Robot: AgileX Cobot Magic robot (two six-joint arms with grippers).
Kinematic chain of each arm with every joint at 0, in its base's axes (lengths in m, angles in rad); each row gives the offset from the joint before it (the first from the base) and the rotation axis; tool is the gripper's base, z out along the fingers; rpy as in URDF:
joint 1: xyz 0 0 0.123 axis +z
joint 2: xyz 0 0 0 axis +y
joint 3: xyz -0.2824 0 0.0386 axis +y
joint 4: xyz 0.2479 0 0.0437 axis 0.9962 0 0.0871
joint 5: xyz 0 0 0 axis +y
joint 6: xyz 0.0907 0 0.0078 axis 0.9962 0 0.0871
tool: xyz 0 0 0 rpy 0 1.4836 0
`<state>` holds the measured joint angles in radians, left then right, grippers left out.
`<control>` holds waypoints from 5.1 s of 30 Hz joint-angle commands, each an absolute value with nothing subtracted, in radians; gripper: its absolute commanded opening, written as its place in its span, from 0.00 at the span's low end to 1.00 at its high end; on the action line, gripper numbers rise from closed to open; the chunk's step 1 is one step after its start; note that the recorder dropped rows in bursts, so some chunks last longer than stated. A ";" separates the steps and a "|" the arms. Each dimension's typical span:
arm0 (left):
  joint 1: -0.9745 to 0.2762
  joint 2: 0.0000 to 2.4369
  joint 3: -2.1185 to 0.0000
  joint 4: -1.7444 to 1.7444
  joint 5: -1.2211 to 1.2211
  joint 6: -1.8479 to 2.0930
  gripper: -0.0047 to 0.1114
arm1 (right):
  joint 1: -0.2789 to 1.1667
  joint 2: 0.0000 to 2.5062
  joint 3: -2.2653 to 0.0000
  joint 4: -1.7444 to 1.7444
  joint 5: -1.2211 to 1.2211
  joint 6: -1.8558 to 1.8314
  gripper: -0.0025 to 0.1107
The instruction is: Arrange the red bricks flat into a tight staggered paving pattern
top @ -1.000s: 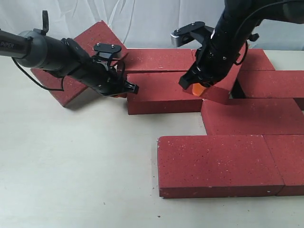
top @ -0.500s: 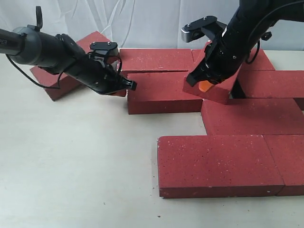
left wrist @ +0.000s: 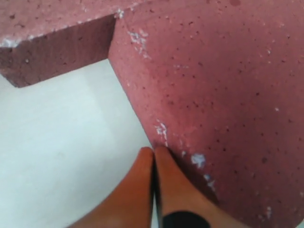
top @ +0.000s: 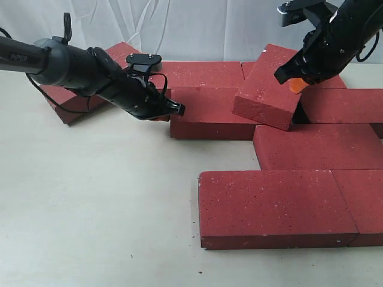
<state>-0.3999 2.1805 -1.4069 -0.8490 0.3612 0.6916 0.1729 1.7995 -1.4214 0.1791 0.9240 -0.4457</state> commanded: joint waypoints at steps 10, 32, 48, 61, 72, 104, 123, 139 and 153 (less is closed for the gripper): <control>-0.423 2.263 -1.479 -0.887 0.379 0.687 0.04 | 0.160 1.790 -1.419 0.194 0.905 -0.444 0.01; -0.493 2.329 -1.552 -0.900 0.355 0.687 0.04 | 0.160 1.790 -1.419 0.211 0.906 -0.444 0.01; -0.525 2.333 -1.575 -0.910 0.353 0.687 0.04 | 0.160 1.790 -1.419 0.227 0.903 -0.444 0.01; -0.527 2.333 -1.608 -0.824 0.411 0.646 0.04 | 0.160 1.790 -1.419 0.231 0.905 -0.444 0.01; -0.443 2.325 -1.608 -0.631 0.479 0.464 0.04 | 0.160 1.790 -1.419 0.238 0.898 -0.444 0.01; 0.160 2.218 -1.862 -0.409 0.583 0.407 0.04 | 0.520 1.881 -1.389 0.641 0.826 -0.653 0.01; 0.023 2.569 -2.227 -0.587 0.663 0.428 0.04 | 0.572 1.881 -1.389 0.597 0.850 -0.665 0.01; 0.027 2.475 -2.230 -0.595 1.154 0.560 0.04 | 0.572 1.881 -1.389 0.594 0.886 -0.680 0.01; 0.016 2.348 -2.192 -0.654 0.892 0.559 0.04 | 0.572 1.881 -1.389 0.590 0.885 -0.680 0.01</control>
